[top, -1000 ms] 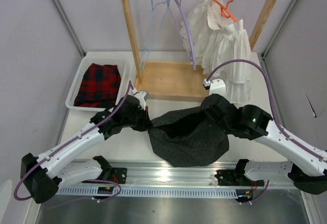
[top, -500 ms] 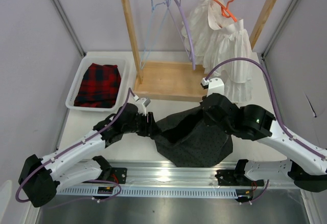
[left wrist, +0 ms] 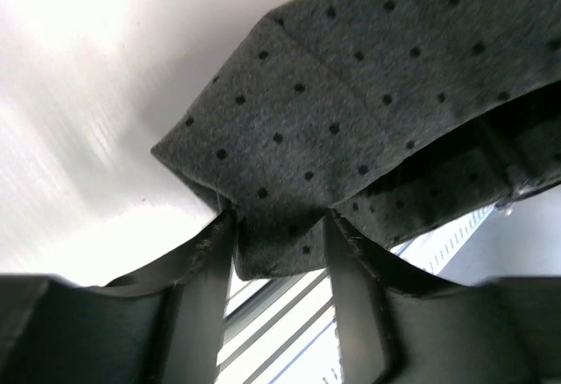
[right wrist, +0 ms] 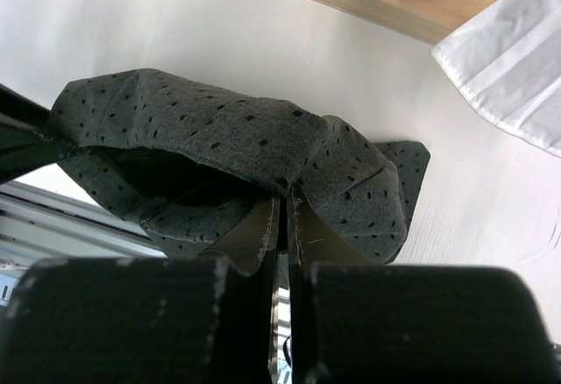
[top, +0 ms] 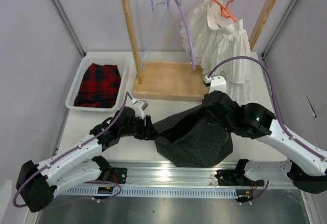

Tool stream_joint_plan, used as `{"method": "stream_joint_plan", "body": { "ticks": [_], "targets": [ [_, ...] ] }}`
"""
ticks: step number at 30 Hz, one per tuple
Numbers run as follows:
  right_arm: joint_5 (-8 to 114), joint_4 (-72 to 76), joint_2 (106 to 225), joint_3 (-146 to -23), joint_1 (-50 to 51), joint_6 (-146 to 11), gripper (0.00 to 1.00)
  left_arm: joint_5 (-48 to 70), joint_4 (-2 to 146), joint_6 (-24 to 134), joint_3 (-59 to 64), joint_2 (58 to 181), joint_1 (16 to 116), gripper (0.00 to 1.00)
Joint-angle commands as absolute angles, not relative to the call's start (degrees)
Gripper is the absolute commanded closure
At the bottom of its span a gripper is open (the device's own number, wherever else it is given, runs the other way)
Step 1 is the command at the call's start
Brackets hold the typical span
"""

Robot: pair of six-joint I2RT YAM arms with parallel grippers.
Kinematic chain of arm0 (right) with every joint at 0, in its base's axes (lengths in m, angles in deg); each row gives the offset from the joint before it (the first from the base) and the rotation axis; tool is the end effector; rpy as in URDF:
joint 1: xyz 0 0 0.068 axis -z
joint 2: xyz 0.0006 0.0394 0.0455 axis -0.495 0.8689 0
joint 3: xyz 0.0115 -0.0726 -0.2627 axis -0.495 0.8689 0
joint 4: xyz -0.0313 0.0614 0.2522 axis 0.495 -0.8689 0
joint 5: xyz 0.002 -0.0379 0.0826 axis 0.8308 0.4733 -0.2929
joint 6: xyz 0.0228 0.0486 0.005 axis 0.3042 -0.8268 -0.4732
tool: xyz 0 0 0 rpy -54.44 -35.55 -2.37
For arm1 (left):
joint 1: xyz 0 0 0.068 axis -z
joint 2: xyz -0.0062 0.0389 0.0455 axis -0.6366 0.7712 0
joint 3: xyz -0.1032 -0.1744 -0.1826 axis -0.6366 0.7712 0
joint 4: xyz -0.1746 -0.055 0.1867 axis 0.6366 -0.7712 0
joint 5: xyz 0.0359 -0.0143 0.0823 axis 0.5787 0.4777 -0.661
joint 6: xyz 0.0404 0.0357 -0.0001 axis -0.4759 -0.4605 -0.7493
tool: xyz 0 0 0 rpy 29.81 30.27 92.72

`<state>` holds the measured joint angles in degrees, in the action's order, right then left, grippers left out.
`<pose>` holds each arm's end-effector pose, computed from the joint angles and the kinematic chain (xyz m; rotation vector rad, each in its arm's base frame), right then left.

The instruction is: Place the skirt on the hanger

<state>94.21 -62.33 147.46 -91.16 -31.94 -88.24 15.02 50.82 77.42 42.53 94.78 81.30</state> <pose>0.1051 0.1530 0.4121 -0.3827 2.1774 0.1514 0.1376 -0.1328 0.2296 0.2922 2.3705 -0.9120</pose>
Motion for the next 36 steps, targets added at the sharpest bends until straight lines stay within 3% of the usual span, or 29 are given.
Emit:
{"method": "stream_joint_plan", "body": {
  "ticks": [1, 5, 8, 17, 27, 29, 33, 36],
  "targets": [
    [94.35, -61.61, 147.46, -93.56, -31.42, -87.87, 1.0, 16.26, 50.55, 75.28, 43.53, 92.91, 81.29, 0.44],
    [94.35, -61.53, 147.28, -93.38, -30.54, -87.7, 1.0, 15.39, 49.76, 75.36, 44.33, 92.2, 81.72, 0.43],
    [94.26, -61.52, 146.75, -93.47, -30.01, -87.43, 1.0, 14.16, 49.41, 76.24, 44.5, 92.99, 81.81, 0.51],
    [93.74, -61.88, 145.87, -92.94, -29.4, -87.35, 1.0, 9.42, 50.12, 79.32, 44.85, 91.67, 81.9, 0.56],
    [94.09, -63.11, 143.94, -92.33, -28.6, -87.61, 1.0, 5.11, 50.12, 82.48, 44.24, 91.41, 81.82, 0.77],
    [94.17, -63.46, 143.68, -92.15, -28.52, -87.7, 1.0, 3.7, 49.68, 82.92, 43.98, 91.41, 81.82, 0.88],
    [94.09, -63.72, 142.45, -92.5, -28.17, -87.35, 1.0, 0.1, 47.22, 82.32, 40.38, 90.97, 81.81, 0.98],
    [94.0, -63.98, 141.74, -93.38, -27.2, -86.29, 1.0, -1.31, 44.23, 80.03, 35.02, 90.88, 81.38, 1.0]
  ]
}}
